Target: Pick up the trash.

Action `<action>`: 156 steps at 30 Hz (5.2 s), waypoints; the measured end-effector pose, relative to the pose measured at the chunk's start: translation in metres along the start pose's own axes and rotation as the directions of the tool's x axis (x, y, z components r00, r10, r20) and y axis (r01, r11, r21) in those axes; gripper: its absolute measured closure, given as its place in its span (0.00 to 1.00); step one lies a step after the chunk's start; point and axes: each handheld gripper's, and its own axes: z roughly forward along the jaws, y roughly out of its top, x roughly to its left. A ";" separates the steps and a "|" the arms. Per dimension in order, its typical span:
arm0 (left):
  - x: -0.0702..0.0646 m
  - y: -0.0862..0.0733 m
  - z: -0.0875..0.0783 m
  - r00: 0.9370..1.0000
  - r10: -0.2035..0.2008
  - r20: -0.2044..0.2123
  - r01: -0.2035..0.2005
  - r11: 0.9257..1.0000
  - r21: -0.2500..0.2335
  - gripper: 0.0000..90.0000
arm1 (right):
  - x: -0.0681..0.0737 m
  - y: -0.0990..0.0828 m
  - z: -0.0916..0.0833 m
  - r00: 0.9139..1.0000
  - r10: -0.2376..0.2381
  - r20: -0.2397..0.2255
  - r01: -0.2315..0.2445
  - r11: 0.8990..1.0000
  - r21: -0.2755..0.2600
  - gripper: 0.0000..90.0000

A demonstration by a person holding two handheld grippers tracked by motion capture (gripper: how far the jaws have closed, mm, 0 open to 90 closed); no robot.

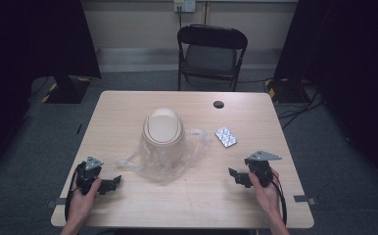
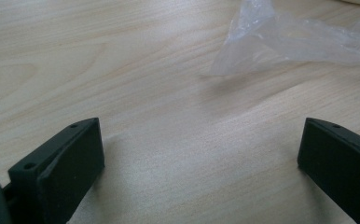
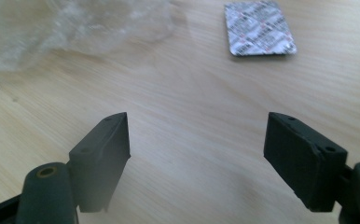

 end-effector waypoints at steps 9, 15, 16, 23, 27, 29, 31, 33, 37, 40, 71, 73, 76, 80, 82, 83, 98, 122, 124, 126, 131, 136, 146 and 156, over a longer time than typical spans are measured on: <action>0.000 0.000 0.000 1.000 -0.001 0.002 0.001 1.000 -0.001 0.00 | 0.021 0.022 0.011 0.995 -0.046 -0.090 0.045 0.999 -0.013 0.26; 0.000 0.000 0.000 1.000 0.000 0.000 0.000 1.000 0.000 0.00 | 0.030 0.033 0.014 0.990 -0.060 -0.124 0.056 0.998 -0.034 0.26; 0.000 0.000 0.000 1.000 0.000 0.000 0.000 1.000 0.000 0.00 | 0.030 0.033 0.014 0.990 -0.060 -0.124 0.056 0.998 -0.034 0.26; 0.000 0.000 0.000 1.000 0.000 0.000 0.000 1.000 0.000 0.00 | 0.041 0.047 0.017 0.985 -0.079 -0.156 0.073 0.996 -0.042 0.24; 0.000 0.000 0.000 1.000 -0.001 0.002 0.001 1.000 0.000 0.00 | 0.051 0.057 0.021 0.977 -0.104 -0.184 0.097 0.994 -0.049 0.24; 0.000 0.000 0.000 1.000 0.000 0.000 0.000 1.000 0.000 0.00 | 0.053 0.058 0.022 0.977 -0.105 -0.184 0.098 0.994 -0.049 0.24; 0.000 0.000 0.000 1.000 0.000 0.000 0.000 1.000 0.000 0.00 | 0.060 0.064 0.026 0.971 -0.119 -0.205 0.112 0.993 -0.049 0.24; 0.000 0.000 0.000 1.000 0.000 0.000 0.000 1.000 0.000 0.00 | 0.062 0.066 0.027 0.969 -0.123 -0.213 0.115 0.992 -0.051 0.24; 0.000 0.000 0.000 1.000 0.000 0.000 0.000 1.000 0.000 0.00 | 0.075 0.079 0.030 0.959 -0.145 -0.242 0.131 0.989 -0.070 0.23; 0.000 0.000 0.000 1.000 0.000 0.000 0.000 1.000 0.000 0.00 | 0.081 0.085 0.032 0.955 -0.155 -0.253 0.138 0.987 -0.084 0.23; 0.000 0.000 0.000 1.000 0.000 0.000 0.000 1.000 0.000 0.00 | 0.164 0.165 0.072 0.871 -0.316 -0.378 0.284 0.949 -0.139 0.22; 0.000 0.000 0.000 1.000 -0.001 0.002 0.001 1.000 0.000 0.00 | 0.165 0.165 0.076 0.872 -0.313 -0.376 0.283 0.950 -0.132 0.22; 0.000 0.000 0.000 1.000 0.000 0.000 0.000 1.000 0.000 0.00 | 0.167 0.165 0.080 0.875 -0.314 -0.368 0.286 0.949 -0.130 0.21; 0.000 0.000 0.000 1.000 0.000 0.000 0.000 1.000 0.000 0.00 | 0.172 0.165 0.088 0.873 -0.323 -0.365 0.297 0.946 -0.128 0.22; 0.000 0.000 0.000 1.000 0.000 0.000 0.000 1.000 0.000 0.00 | 0.174 0.165 0.089 0.873 -0.329 -0.359 0.304 0.944 -0.127 0.22; 0.000 0.000 0.000 1.000 0.000 0.000 0.000 1.000 0.000 0.00 | 0.176 0.165 0.091 0.875 -0.331 -0.353 0.306 0.944 -0.125 0.21; 0.000 0.000 0.000 1.000 0.000 0.000 0.000 1.000 0.000 0.00 | 0.183 0.164 0.099 0.887 -0.321 -0.332 0.294 0.947 -0.131 0.20; 0.000 0.000 0.000 1.000 0.000 0.000 0.000 1.000 0.000 0.00 | 0.119 0.139 0.033 0.923 -0.254 -0.288 0.201 0.958 -0.202 0.19; 0.000 0.000 0.000 1.000 0.000 0.000 0.000 1.000 0.000 0.00 | 0.112 0.136 0.029 0.930 -0.246 -0.272 0.196 0.960 -0.200 0.19; 0.000 0.000 0.000 1.000 0.000 0.000 0.000 1.000 0.000 0.00 | 0.104 0.134 0.027 0.936 -0.237 -0.259 0.189 0.962 -0.196 0.19; 0.000 0.000 0.000 1.000 0.000 0.000 0.000 1.000 0.000 0.00 | 0.084 0.127 0.025 0.953 -0.196 -0.231 0.155 0.971 -0.182 0.19; 0.000 0.000 0.000 1.000 0.000 0.000 0.000 1.000 0.000 0.00 | 0.062 0.116 0.026 0.971 -0.159 -0.181 0.132 0.979 -0.152 0.19; 0.000 0.000 0.000 1.000 0.000 0.000 0.000 1.000 0.000 0.00 | 0.002 0.082 0.044 0.995 -0.046 -0.093 0.041 0.998 -0.055 0.21; 0.000 0.000 0.000 1.000 0.000 0.000 0.000 1.000 0.000 0.00 | -0.039 0.059 0.070 0.999 -0.015 0.040 0.015 1.000 0.020 0.22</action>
